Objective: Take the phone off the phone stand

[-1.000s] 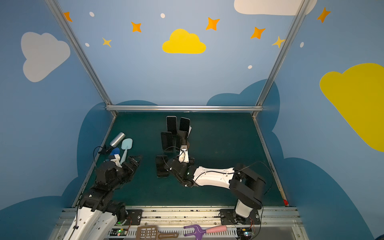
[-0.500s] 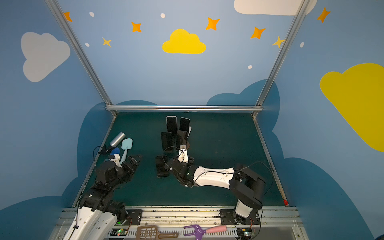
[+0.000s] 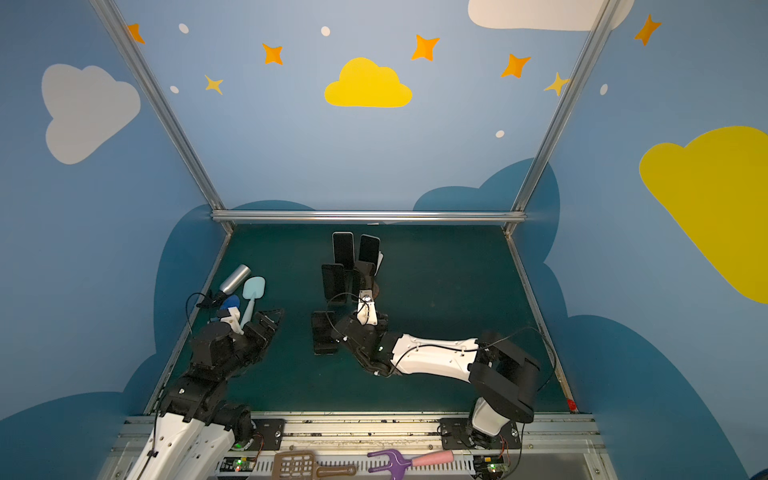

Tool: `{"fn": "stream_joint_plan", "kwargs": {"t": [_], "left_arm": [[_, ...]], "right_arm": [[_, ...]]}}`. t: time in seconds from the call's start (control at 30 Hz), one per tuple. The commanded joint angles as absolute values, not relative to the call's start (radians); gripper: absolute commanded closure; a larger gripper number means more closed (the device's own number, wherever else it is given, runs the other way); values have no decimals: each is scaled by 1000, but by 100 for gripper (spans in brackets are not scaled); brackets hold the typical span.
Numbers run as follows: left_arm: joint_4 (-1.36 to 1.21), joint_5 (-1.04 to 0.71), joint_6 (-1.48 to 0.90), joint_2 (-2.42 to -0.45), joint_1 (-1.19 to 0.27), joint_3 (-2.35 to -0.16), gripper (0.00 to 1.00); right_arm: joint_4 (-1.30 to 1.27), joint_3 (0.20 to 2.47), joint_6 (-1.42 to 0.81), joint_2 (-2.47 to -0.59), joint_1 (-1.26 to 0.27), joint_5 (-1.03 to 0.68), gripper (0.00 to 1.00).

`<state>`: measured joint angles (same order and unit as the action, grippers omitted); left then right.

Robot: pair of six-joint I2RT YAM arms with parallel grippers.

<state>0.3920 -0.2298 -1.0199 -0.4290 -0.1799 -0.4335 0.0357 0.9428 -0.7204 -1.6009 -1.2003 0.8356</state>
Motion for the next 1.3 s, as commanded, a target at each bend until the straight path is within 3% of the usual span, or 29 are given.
{"fn": "stream_joint_plan", "kwargs": {"t": [0.0,1.27], "left_arm": [[373,-223,-1028,-425,-183,-427,0],[185,-372,-1090,-556,-185,-434,0]], "right_arm": [[47,942,-701,-1550,-1207,853,36],[99,895,-628,-1412,-1183,838,39]]}}
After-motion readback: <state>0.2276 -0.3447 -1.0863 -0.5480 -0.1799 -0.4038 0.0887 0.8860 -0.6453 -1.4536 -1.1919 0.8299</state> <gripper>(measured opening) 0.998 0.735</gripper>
